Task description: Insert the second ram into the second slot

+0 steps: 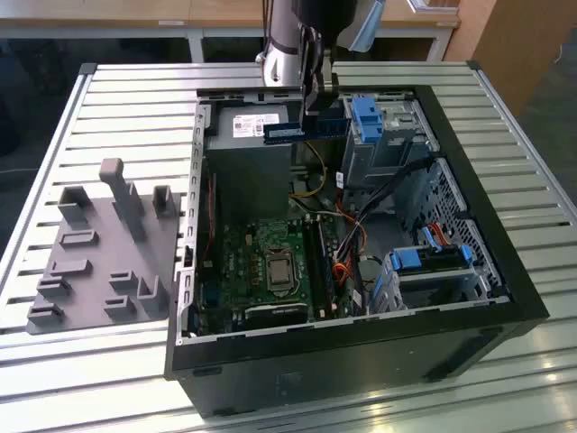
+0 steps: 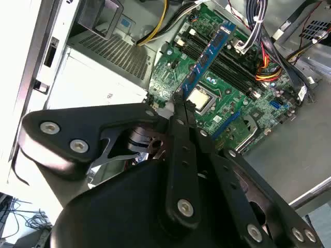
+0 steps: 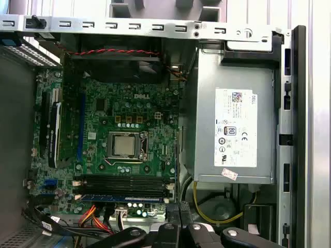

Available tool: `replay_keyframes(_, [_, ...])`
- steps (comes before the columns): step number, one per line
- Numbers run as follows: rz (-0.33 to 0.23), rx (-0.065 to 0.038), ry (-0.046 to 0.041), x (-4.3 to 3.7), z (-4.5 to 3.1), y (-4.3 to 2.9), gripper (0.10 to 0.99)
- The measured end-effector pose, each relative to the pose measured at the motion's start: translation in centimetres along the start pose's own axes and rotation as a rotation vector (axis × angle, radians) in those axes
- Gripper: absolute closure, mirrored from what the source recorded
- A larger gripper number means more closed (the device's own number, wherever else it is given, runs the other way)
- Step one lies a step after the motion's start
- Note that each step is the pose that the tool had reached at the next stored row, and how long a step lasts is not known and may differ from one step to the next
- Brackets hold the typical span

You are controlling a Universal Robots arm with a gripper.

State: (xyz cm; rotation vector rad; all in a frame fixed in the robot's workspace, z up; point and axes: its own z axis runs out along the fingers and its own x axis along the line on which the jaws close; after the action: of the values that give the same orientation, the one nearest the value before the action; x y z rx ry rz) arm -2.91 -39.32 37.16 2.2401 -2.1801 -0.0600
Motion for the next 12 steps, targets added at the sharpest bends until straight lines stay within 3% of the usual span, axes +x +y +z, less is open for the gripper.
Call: replay_keyframes(12, [0.0,0.0,0.0,0.38,0.0,0.01,0.973])
